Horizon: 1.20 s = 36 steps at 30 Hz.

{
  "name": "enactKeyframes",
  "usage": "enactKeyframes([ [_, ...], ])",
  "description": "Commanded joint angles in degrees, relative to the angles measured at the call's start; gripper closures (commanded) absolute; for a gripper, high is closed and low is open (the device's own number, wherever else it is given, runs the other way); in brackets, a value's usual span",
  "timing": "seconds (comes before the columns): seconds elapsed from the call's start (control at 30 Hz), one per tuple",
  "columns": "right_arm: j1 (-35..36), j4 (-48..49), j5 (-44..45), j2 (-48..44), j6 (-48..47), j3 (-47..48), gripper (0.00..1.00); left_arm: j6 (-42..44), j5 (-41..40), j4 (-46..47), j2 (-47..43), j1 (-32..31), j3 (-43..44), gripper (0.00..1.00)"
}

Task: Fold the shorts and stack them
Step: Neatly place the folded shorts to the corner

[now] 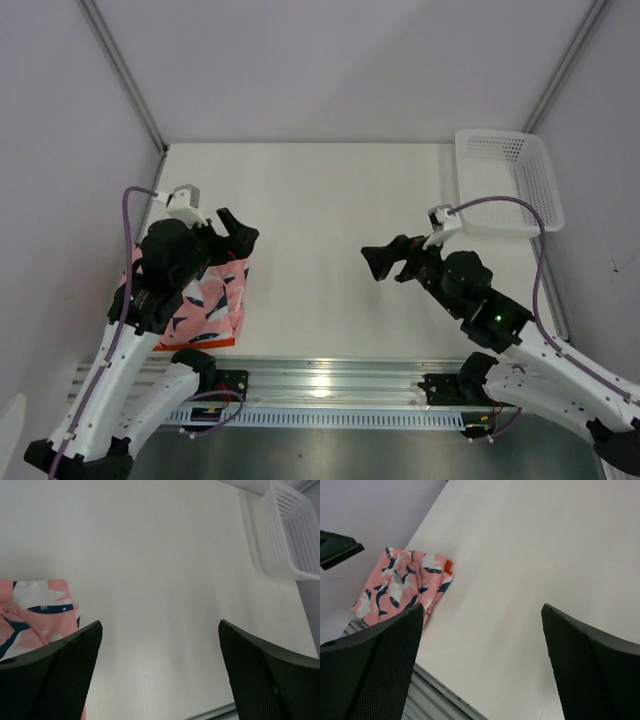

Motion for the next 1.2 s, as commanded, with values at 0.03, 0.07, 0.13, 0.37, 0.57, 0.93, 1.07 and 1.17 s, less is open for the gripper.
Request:
enactKeyframes([
  [0.03,-0.6,-9.7,11.6,-11.3,-2.3,-6.7,0.00,-4.7,-18.0,7.5,2.3,-16.4,-4.3,0.01],
  [0.07,-0.7,-10.0,12.1,-12.9,-2.1,-7.8,0.00,-5.2,-21.0,8.3,2.5,-19.0,-5.1,0.01],
  [0.13,-0.9,-10.7,12.8,-17.1,-1.4,-10.7,0.01,-5.5,-28.0,10.4,0.6,-24.9,-9.4,0.01],
  [0.37,-0.8,-8.9,12.4,-22.8,1.5,-21.6,0.00,-3.6,-19.2,25.1,-15.6,-26.6,-30.2,0.01],
  [0.57,1.6,0.3,13.7,-25.3,5.6,-34.0,0.01,-8.9,-16.7,44.1,-22.8,-27.6,-52.4,0.01],
  [0.93,13.8,2.0,26.1,-22.8,5.0,-34.5,0.01,-8.0,-18.1,44.1,-20.6,-29.3,-51.5,0.01],
  [1.07,15.5,1.9,28.2,-22.7,4.9,-34.5,0.01,-8.5,-18.6,43.4,-22.4,-29.3,-52.1,0.01],
  [1.17,16.0,1.7,28.8,-23.4,5.1,-34.7,0.01,-8.7,-18.9,42.9,-22.8,-29.3,-52.2,0.01],
])
